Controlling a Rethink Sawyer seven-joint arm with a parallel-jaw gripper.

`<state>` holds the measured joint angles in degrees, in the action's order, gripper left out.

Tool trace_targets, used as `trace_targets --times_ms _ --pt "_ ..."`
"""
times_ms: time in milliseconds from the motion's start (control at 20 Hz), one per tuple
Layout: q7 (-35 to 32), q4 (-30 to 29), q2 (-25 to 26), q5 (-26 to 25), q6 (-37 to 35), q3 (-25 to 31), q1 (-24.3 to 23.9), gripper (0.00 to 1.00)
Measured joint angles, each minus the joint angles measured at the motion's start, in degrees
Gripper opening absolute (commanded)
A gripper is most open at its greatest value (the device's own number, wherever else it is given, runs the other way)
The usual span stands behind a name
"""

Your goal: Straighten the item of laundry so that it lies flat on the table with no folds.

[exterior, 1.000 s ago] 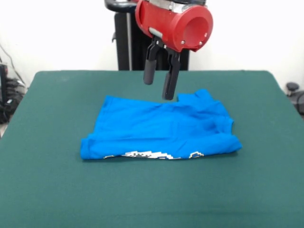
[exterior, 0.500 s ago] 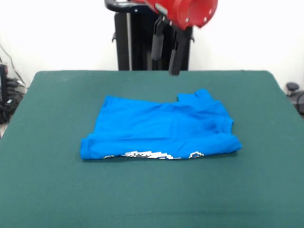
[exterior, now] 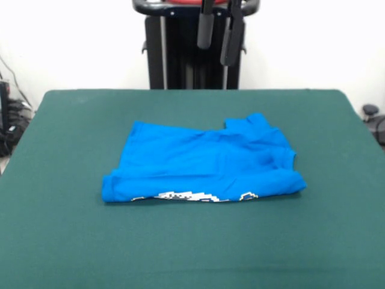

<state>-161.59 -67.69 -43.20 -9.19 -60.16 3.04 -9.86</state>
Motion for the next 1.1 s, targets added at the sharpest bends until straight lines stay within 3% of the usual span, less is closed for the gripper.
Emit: trace_targets --times_ms 650,1100 --pt "0.00 -2.81 -0.15 0.00 7.52 0.09 0.00 1.00" --pt "0.00 -3.49 -1.59 0.15 5.04 0.09 0.06 1.00"
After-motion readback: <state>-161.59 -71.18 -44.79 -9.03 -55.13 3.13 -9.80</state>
